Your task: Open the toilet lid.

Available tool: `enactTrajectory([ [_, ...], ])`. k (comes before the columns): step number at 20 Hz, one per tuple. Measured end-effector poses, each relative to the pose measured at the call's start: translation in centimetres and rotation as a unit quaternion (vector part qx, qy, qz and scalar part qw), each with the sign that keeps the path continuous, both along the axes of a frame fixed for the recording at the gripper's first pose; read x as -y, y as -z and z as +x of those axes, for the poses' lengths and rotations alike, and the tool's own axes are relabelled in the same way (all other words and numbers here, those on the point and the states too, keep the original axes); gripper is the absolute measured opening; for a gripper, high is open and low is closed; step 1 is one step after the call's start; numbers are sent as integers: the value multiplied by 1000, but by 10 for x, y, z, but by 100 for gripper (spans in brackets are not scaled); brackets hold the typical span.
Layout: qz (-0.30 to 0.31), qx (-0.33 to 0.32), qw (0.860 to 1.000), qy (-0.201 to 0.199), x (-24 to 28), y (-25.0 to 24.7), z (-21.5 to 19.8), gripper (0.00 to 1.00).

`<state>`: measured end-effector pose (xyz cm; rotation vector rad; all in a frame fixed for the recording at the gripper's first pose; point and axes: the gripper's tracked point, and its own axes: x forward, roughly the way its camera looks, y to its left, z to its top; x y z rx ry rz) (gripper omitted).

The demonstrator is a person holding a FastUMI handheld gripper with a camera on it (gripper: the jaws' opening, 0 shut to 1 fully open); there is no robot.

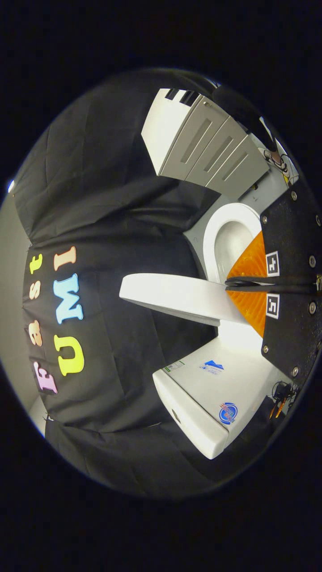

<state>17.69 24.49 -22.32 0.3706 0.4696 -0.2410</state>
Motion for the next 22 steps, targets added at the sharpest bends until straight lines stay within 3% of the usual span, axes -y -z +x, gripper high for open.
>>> enactTrajectory([
  [22,-66,45,992,-95,-98,-49,25,0],
])
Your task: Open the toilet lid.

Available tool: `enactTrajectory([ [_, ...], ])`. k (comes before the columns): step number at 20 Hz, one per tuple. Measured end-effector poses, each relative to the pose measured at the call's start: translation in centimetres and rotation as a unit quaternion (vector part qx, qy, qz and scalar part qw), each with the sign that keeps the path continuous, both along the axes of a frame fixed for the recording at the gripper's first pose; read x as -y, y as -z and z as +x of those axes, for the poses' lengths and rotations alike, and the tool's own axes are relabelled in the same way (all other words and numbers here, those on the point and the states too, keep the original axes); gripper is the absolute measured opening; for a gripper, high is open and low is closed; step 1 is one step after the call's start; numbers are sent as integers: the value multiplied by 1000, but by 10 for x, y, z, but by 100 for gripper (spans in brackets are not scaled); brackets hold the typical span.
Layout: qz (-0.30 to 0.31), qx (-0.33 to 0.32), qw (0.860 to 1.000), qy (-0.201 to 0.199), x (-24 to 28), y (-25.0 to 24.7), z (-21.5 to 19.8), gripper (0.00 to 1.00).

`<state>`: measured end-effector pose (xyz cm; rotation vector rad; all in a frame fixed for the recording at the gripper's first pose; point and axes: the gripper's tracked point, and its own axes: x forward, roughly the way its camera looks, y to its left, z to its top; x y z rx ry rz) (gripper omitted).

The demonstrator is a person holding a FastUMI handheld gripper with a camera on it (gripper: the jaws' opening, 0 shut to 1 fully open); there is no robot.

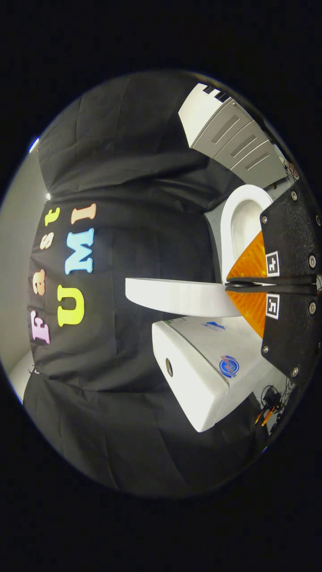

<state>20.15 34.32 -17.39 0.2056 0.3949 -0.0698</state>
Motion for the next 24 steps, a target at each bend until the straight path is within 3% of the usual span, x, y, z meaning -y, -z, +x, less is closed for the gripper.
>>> enactTrajectory([
  [13,-2,14,998,-65,-59,-6,10,0],
  [24,-20,21,996,-79,-75,-7,9,0],
])
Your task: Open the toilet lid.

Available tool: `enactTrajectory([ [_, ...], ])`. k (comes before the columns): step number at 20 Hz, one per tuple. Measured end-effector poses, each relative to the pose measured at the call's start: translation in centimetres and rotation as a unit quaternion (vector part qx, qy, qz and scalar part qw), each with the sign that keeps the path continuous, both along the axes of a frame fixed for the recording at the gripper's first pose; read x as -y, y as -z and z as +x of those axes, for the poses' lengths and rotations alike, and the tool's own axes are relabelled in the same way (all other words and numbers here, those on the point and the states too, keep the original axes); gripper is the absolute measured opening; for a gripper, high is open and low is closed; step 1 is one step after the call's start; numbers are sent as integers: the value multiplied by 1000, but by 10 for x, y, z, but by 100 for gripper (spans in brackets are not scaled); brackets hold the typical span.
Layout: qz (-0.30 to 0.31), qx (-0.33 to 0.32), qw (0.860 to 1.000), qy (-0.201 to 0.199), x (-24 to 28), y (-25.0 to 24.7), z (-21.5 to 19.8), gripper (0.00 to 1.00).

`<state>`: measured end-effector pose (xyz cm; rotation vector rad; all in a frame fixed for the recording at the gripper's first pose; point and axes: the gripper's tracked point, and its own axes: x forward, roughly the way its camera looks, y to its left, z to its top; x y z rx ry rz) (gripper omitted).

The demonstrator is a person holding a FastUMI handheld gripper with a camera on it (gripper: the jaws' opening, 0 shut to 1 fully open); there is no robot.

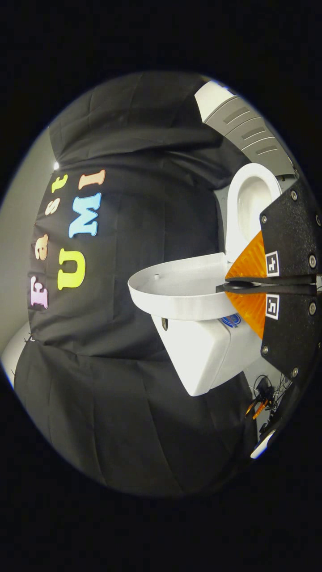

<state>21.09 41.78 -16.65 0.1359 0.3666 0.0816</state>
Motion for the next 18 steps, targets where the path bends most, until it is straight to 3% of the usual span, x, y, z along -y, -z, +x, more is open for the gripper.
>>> enactTrajectory([
  [9,-19,0,1000,-3,-2,-1,1,3],
  [12,-45,-7,999,-27,-10,-2,1,4],
  [16,6,-27,998,-48,-16,5,-10,24],
  [18,32,-28,998,-51,-14,0,-16,66],
])
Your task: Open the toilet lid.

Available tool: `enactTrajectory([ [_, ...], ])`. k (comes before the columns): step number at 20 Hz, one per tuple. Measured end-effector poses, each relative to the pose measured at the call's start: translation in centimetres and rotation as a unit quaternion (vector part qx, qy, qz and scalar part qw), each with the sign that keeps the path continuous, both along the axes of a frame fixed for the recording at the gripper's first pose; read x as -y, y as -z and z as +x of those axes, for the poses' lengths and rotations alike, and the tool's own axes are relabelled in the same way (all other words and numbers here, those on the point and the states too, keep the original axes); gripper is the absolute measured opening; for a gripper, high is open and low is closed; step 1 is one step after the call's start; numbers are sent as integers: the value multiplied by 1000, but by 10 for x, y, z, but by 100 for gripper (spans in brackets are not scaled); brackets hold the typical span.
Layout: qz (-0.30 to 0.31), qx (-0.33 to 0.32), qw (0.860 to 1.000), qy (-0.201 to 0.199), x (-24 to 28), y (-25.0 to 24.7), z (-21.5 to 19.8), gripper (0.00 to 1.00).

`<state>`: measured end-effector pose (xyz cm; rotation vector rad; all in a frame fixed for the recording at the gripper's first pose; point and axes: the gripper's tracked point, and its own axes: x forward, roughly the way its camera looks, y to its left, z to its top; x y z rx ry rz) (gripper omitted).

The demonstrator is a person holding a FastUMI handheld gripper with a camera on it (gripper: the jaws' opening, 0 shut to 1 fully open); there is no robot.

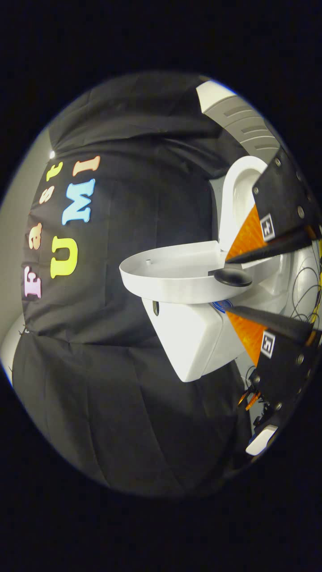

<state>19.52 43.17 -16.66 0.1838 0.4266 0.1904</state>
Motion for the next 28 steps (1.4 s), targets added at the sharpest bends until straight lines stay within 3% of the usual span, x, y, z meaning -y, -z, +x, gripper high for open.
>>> enactTrajectory([
  [1,2,4,1000,-2,2,-3,-4,87],
  [2,-1,9,1000,-2,6,-7,-6,95],
  [3,-4,16,1000,-4,12,-12,-10,96],
  [10,52,78,995,-16,68,-78,-19,96],
  [17,105,181,977,-32,168,-155,-23,96],
  [26,40,238,970,39,322,-168,-20,95],
  [28,18,236,971,30,335,-155,-19,95],
])
